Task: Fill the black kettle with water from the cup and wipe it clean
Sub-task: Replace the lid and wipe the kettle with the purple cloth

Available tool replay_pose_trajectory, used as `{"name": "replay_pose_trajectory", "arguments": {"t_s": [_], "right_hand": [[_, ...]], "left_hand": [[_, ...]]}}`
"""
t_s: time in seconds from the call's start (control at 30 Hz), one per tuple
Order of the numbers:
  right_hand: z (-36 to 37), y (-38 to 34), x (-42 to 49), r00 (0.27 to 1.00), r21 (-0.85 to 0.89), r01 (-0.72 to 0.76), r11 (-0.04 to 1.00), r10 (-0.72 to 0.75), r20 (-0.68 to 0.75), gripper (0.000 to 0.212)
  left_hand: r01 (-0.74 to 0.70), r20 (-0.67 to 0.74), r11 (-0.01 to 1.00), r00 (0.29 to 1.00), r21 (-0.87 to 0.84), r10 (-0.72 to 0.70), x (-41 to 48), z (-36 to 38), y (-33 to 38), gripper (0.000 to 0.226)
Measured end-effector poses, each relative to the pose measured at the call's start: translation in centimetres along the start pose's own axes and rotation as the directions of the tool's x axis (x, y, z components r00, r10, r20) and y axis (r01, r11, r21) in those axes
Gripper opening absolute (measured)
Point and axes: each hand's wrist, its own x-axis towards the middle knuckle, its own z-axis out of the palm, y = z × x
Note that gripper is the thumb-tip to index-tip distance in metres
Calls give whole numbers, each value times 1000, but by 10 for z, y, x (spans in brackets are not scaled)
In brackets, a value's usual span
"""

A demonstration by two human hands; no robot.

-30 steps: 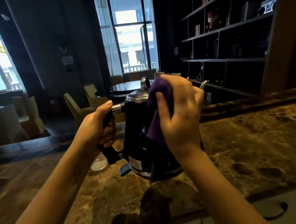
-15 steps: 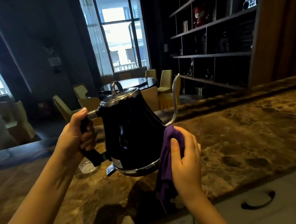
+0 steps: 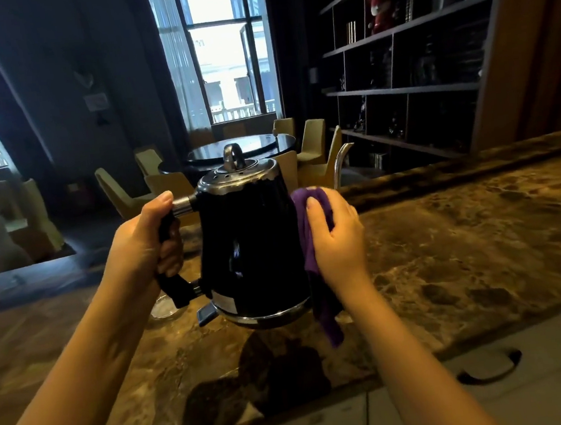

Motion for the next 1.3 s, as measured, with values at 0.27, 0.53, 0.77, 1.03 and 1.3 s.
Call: {"name": "replay_pose_trajectory", "arguments": {"t_s": [0.27, 0.53, 0.77, 1.03, 1.3], "right_hand": [[39, 36, -72, 910, -6, -131, 991, 118, -398, 43], [60, 39, -93, 941, -199, -49, 979, -22, -339, 33], [33, 71, -94, 975, -342, 184, 922, -127, 182, 48], [-39, 94, -18, 996, -524, 32, 851, 15, 86, 33], [-27, 122, -6, 950, -659, 10, 752, 199, 241, 29]], "left_hand": [[-11, -141, 1000, 990, 1, 11, -9, 20, -10, 38], [-95, -285, 995, 953, 44, 104, -14, 44, -29, 35], [-41, -460, 999, 887, 19, 45, -1, 47, -50, 33], [32, -561, 990, 826, 135, 50, 1, 39, -88, 41], [73, -617, 976, 784, 207, 72, -6, 48, -105, 47]]}}
